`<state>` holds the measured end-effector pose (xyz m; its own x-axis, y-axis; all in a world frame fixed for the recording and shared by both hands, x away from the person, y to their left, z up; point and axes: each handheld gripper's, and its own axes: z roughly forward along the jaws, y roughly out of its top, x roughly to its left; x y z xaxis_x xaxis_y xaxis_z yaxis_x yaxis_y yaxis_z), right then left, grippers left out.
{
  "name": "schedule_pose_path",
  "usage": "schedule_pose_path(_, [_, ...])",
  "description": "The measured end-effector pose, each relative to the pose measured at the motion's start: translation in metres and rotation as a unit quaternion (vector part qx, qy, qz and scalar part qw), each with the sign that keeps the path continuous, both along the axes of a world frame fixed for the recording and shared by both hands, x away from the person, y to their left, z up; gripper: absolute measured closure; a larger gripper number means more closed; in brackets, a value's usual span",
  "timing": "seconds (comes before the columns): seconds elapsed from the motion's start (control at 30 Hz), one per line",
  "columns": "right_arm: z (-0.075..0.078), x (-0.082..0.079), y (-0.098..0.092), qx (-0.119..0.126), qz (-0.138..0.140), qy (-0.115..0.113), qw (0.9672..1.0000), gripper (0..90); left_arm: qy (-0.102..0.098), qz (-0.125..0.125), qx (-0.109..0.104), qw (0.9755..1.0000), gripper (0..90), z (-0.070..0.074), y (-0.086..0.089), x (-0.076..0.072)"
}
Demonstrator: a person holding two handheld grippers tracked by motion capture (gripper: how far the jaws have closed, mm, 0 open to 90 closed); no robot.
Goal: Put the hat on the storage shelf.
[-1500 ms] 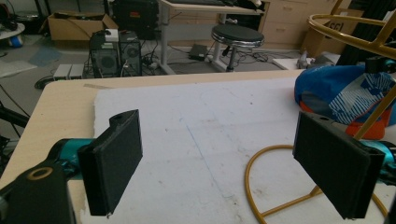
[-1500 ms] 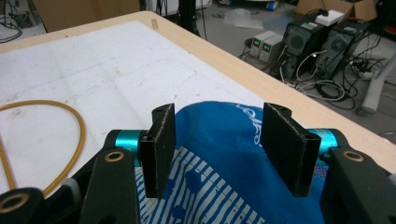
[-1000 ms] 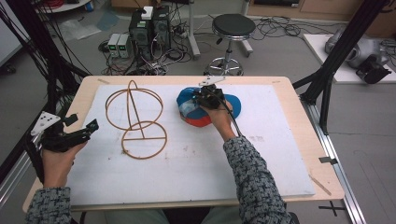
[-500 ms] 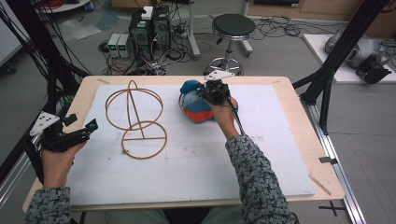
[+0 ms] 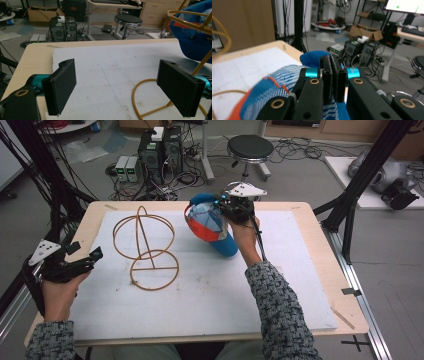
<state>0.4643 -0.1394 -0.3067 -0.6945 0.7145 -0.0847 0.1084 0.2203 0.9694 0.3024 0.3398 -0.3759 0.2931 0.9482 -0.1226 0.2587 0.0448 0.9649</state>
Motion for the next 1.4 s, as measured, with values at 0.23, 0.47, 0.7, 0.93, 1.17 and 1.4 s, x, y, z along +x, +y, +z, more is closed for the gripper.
schedule_pose_path(0.23, [0.019,-0.009,0.0,0.026,0.015,-0.02,0.9994,88.5,-0.003,0.0,-0.002,1.0,16.3,0.001,0.0,-0.001])
schedule_pose_path(0.47, [0.047,-0.022,0.006,0.057,0.04,-0.038,0.9969,88.5,-0.004,0.0,-0.003,1.0,16.3,0.002,0.001,-0.001])
schedule_pose_path(0.7, [0.068,-0.036,0.016,0.085,0.073,-0.053,0.9923,88.5,-0.007,0.002,-0.005,1.0,16.3,0.004,0.003,-0.003])
schedule_pose_path(0.93, [0.086,-0.051,0.032,0.105,0.116,-0.06,0.9859,88.4,-0.011,0.004,-0.006,0.9999,16.4,0.006,0.005,-0.004])
schedule_pose_path(1.17, [0.096,-0.064,0.048,0.108,0.15,-0.069,0.9804,88.4,-0.011,0.004,-0.007,0.9999,16.4,0.007,0.007,-0.005])
schedule_pose_path(1.4, [0.1,-0.07,0.063,0.106,0.172,-0.069,0.977,88.4,-0.015,0.007,-0.009,0.9998,16.4,0.01,0.01,-0.006])
